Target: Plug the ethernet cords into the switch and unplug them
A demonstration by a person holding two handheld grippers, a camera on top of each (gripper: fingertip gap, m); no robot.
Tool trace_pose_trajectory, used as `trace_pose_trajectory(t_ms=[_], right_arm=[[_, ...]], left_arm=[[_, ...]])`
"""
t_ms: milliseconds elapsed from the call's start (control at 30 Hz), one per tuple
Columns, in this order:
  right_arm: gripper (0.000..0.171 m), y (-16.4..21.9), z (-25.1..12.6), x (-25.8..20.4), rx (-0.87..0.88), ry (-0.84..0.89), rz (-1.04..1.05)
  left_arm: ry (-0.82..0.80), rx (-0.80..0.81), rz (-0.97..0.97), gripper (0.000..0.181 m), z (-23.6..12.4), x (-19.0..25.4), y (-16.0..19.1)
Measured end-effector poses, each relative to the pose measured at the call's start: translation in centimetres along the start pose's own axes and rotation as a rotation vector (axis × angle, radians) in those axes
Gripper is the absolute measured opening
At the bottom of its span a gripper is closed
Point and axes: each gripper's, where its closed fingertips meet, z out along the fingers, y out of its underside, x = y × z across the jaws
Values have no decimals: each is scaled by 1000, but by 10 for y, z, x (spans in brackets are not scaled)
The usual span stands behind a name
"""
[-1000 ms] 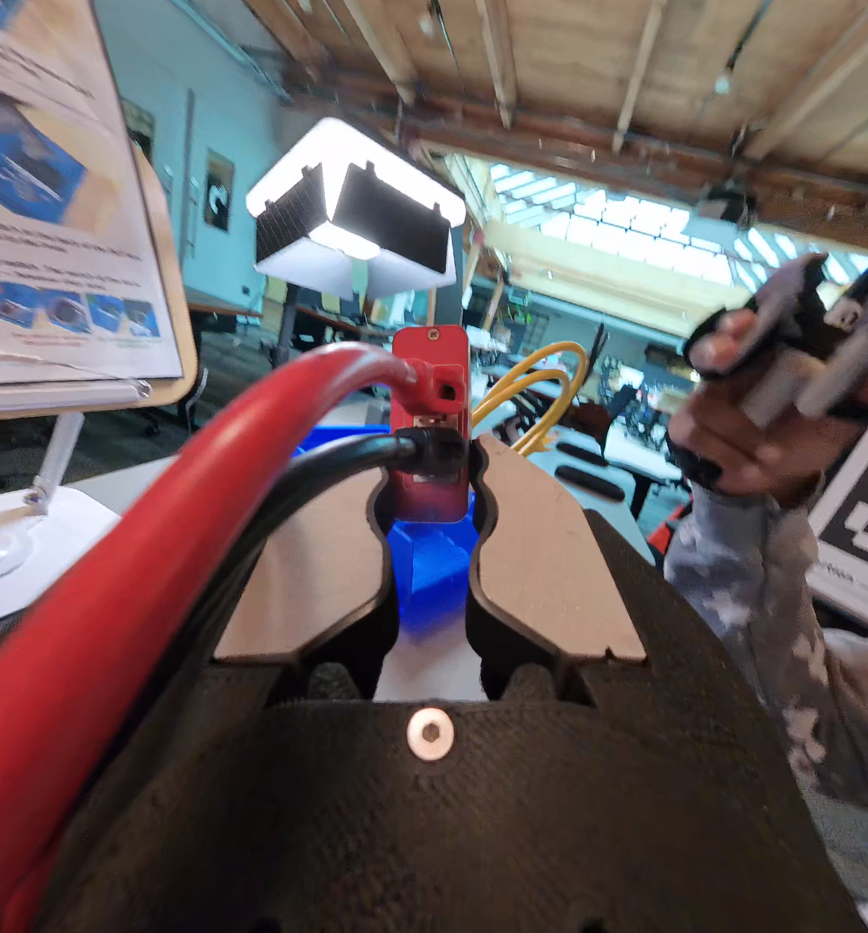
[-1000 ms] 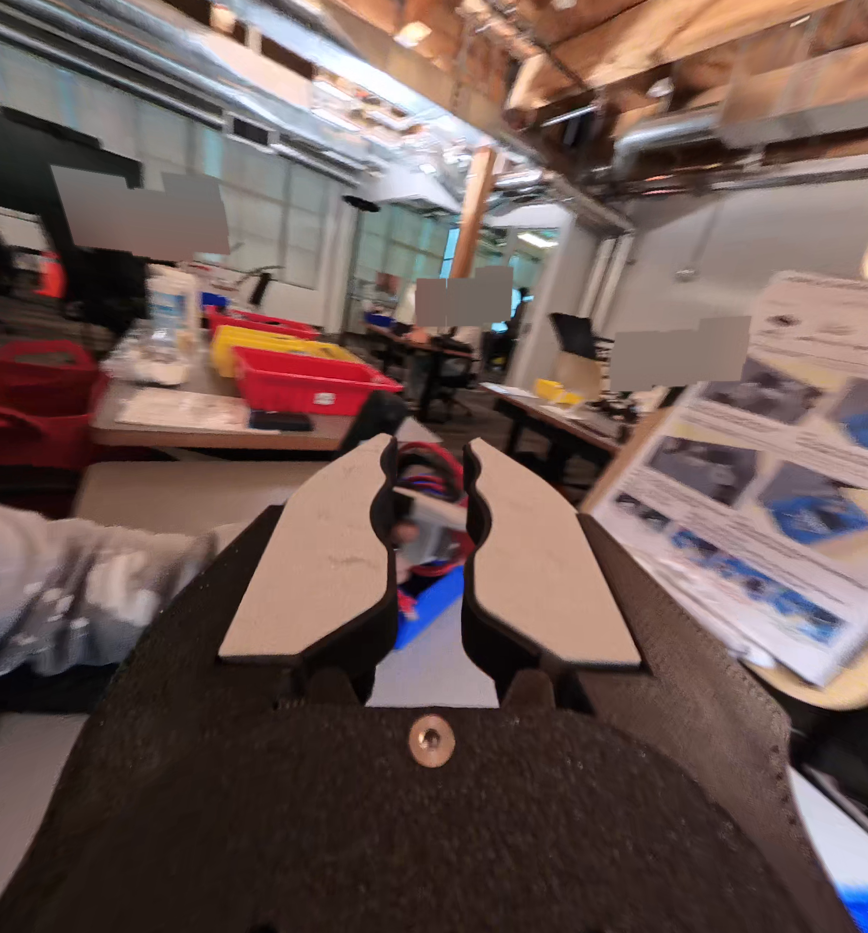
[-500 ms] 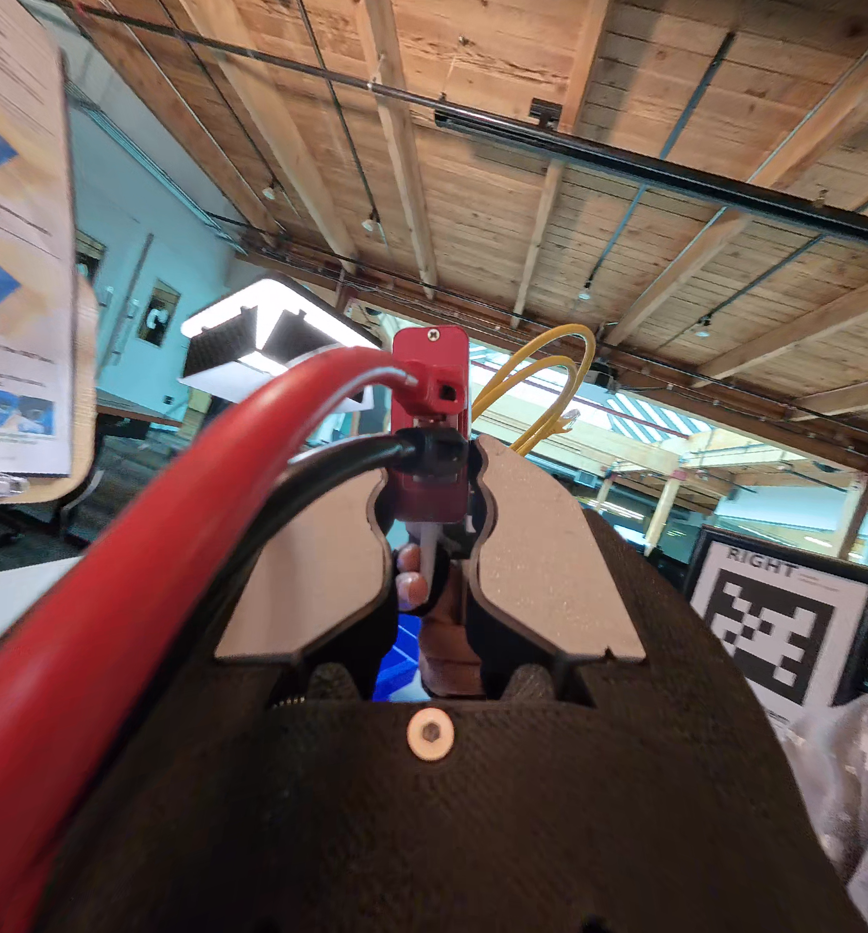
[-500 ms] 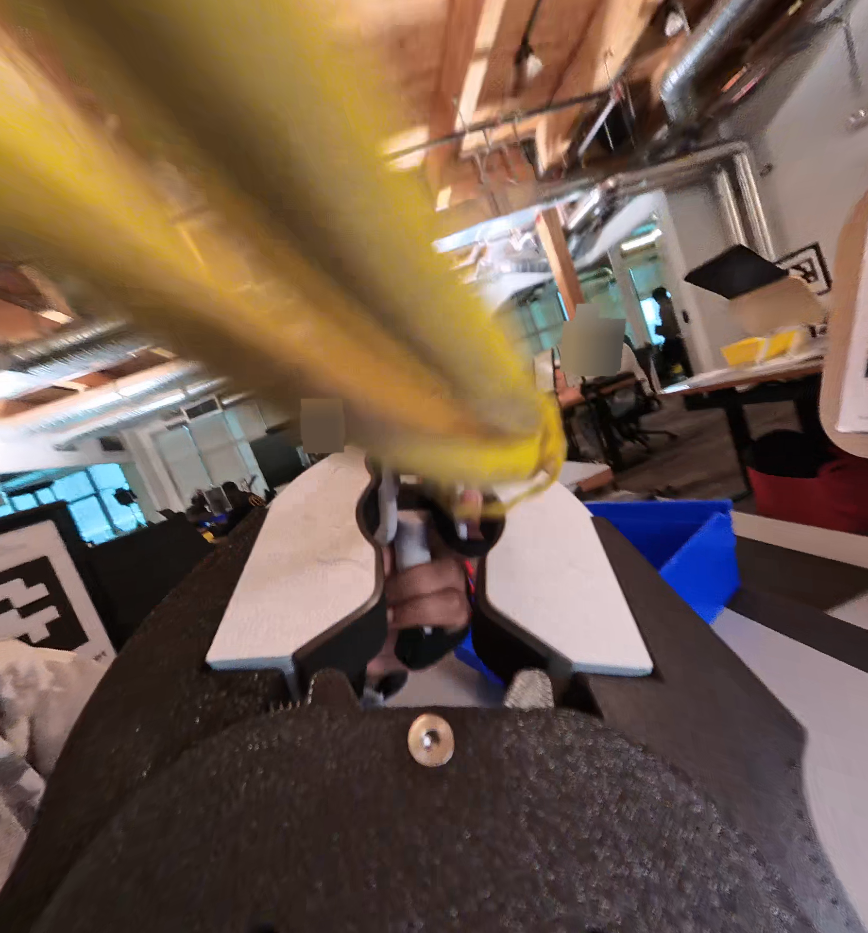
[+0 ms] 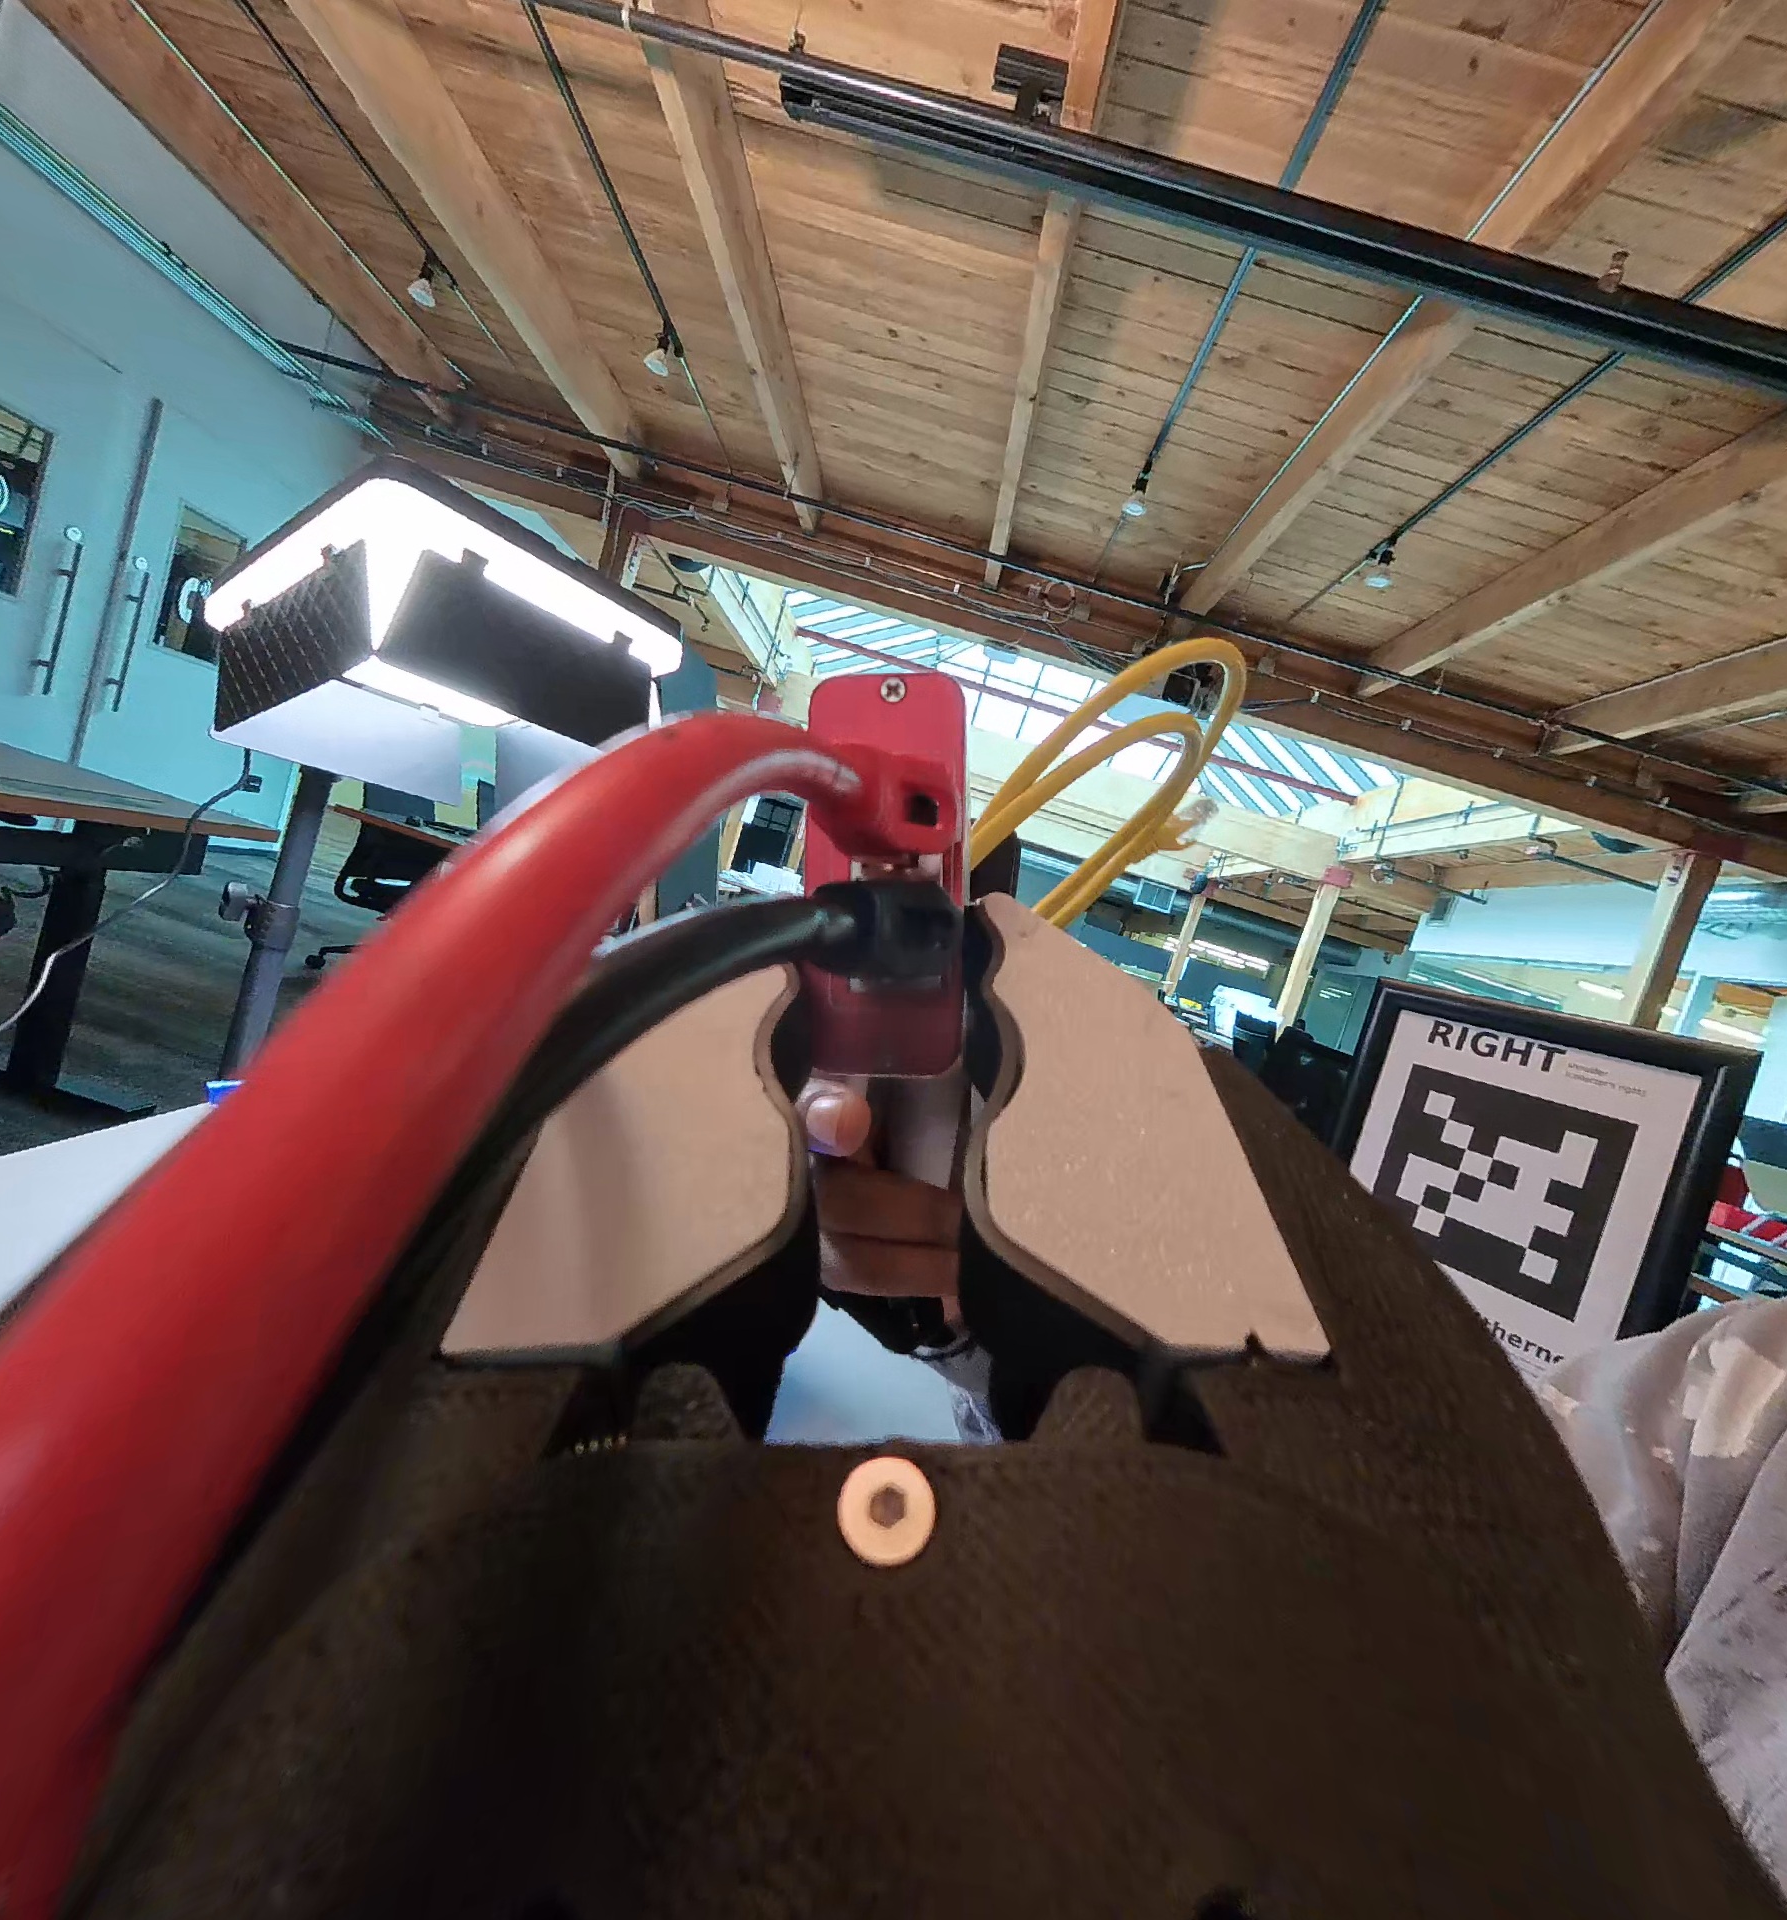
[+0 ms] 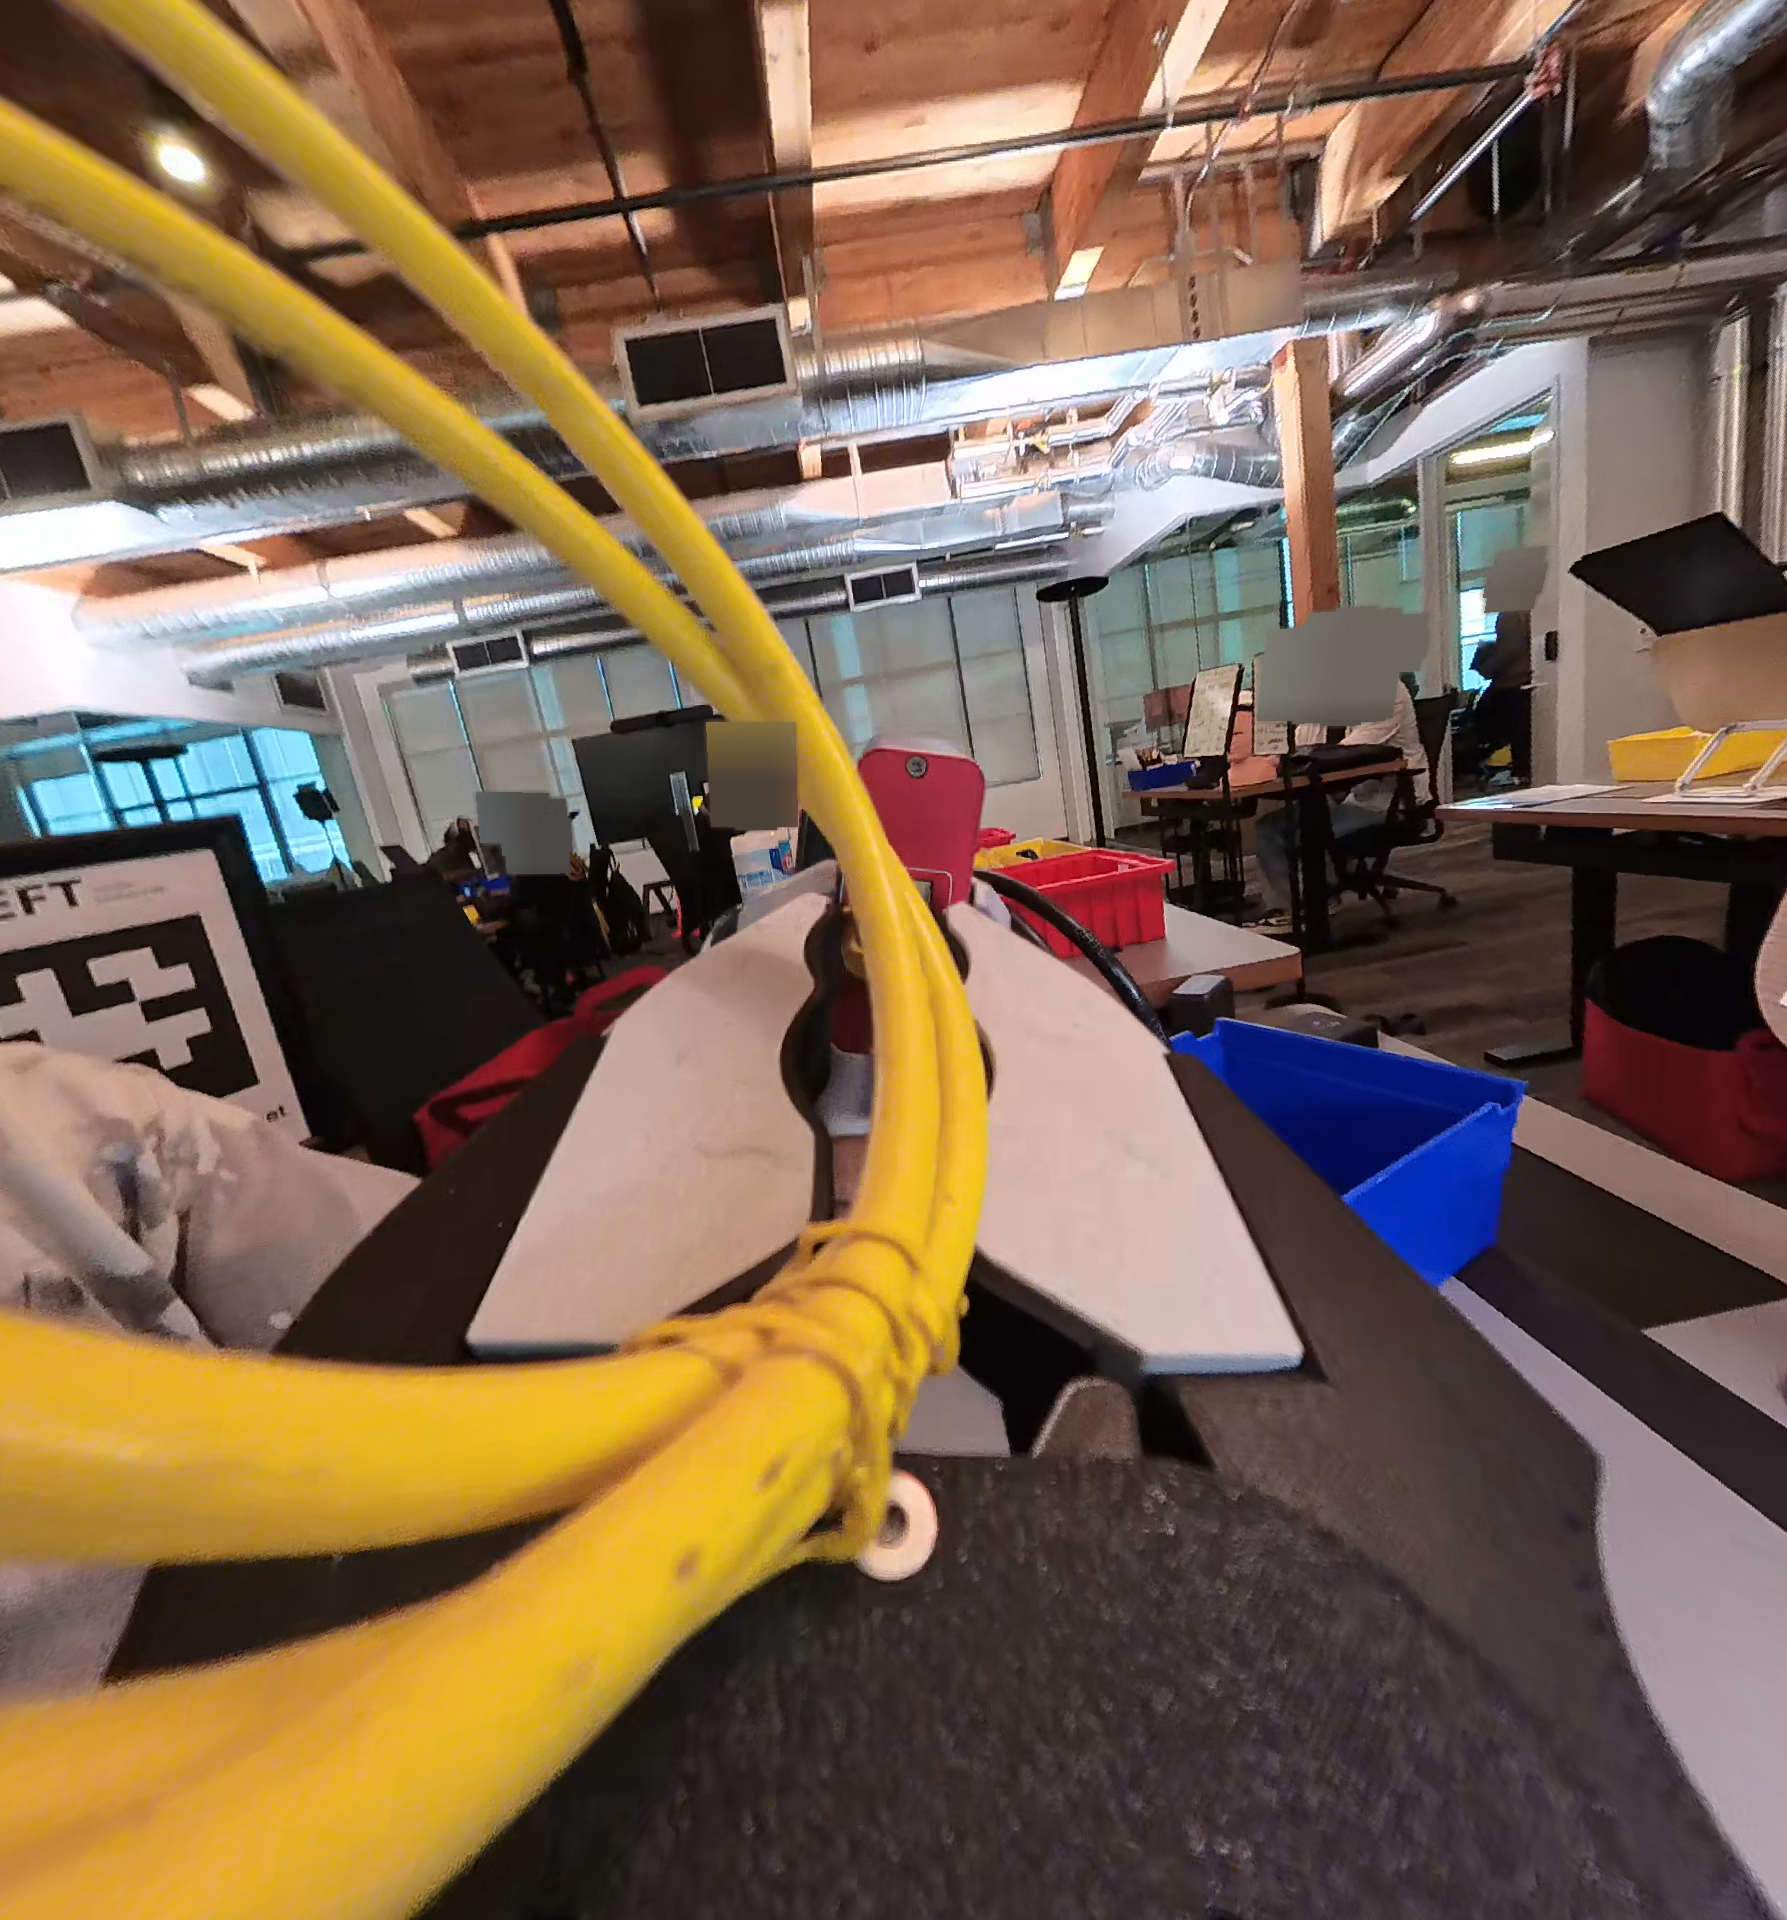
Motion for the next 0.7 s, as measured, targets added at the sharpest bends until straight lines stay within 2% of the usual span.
trace_pose_trajectory(t_ms=[700], right_arm=[[17, 1, -4, -5, -67, -7, -62]], left_arm=[[33, -58, 28, 27, 1, 8, 1]])
